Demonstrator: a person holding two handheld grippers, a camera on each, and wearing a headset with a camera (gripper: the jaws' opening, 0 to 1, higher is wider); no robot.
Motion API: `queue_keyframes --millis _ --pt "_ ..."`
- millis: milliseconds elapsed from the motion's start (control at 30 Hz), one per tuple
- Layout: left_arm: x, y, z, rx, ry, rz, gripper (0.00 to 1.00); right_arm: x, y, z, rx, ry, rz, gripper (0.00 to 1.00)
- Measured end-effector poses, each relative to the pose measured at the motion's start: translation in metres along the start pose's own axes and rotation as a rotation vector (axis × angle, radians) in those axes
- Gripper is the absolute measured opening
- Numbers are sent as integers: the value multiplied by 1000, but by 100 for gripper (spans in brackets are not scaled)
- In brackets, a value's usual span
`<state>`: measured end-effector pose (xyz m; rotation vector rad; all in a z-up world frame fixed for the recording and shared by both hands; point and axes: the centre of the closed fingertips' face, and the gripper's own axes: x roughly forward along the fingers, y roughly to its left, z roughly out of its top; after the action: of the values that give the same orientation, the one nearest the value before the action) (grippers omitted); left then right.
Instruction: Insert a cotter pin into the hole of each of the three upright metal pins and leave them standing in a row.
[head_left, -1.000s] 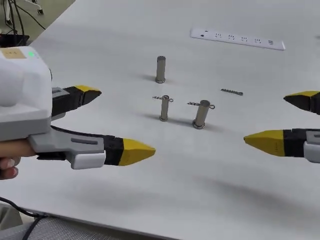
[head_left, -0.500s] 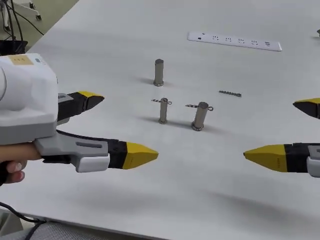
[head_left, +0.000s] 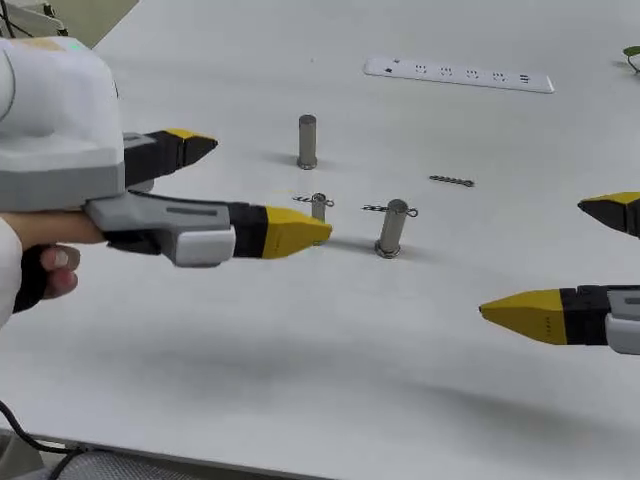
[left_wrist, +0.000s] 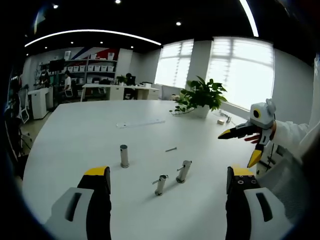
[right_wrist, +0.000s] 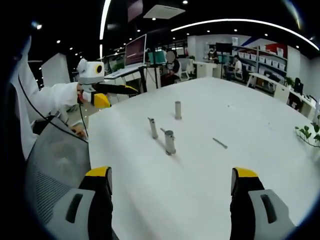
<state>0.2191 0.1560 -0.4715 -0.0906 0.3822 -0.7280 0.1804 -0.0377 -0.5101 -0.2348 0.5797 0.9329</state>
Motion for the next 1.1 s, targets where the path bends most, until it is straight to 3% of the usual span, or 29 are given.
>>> queue_keyframes --millis 167,267,400,600,900,1100 --pt "11 13 14 -5 -36 24 94 0 0 -3 6 9 -2 97" --pt "19 24 16 16 -31 49 94 -1 0 -4 11 11 -4 96" --pt "27 28 19 -2 -38 35 91 -1 1 -5 16 16 -6 96" --pt "39 51 24 -31 -62 48 82 -2 0 -6 43 8 -23 95" --pt "62 65 22 -49 -66 63 77 -4 -1 -13 74 8 -35 93" --pt "82 84 12 -52 -35 65 69 -6 0 -16 95 4 -43 93"
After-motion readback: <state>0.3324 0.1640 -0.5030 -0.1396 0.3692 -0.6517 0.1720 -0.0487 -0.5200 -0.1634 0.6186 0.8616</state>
